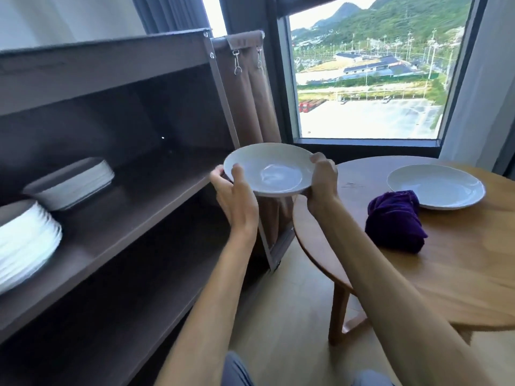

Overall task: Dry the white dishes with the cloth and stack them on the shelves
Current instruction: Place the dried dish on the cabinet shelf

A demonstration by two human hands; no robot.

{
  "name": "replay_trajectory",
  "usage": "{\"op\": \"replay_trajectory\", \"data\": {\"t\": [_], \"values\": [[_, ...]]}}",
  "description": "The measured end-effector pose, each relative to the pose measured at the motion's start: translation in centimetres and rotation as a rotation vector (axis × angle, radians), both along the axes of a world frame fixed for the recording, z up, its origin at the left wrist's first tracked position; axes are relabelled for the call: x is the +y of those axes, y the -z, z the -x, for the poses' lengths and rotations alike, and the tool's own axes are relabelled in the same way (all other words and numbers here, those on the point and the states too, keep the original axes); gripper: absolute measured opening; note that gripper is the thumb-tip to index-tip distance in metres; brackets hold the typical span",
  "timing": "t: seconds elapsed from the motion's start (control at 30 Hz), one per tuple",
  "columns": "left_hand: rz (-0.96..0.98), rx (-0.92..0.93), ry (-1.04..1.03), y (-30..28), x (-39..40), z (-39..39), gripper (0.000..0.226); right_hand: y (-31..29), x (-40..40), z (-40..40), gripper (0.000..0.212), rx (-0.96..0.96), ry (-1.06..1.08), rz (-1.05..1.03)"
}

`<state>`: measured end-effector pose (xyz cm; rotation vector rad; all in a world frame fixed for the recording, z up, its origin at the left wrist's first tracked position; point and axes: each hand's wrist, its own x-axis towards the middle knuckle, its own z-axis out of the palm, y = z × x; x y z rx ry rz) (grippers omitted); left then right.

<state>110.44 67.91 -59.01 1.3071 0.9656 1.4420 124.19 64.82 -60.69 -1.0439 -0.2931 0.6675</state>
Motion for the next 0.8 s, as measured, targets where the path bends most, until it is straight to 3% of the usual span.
{"op": "replay_trajectory", "data": {"t": [0.07,0.17,0.27,0.37,0.63,0.8], "values": [[-0.038,-0.012,-0.016,-0.5,0.4,1.9,0.064,-1.0,2.0,2.2,0.051,-0.068,-0.071,0.012],[-0.102,0.031,0.059,-1.2,1.3,5.6,0.095,-2.6,4.0,5.1,0.048,-0.175,-0.134,-0.032],[-0.159,0.153,0.185,-1.8,2.2,10.4,0.122,-3.4,5.5,7.6,0.046,-0.114,-0.26,-0.117],[-0.251,0.282,0.185,-2.5,2.6,14.5,0.136,-3.5,6.5,10.4,0.047,-0.068,-0.376,-0.155],[-0.318,0.261,-0.18,-3.7,2.1,21.3,0.118,-5.4,7.7,18.9,0.055,0.024,-0.625,-0.309],[-0.323,0.266,-0.337,-3.7,1.3,24.9,0.115,-7.0,8.1,24.0,0.031,-0.008,-0.631,-0.277]]}}
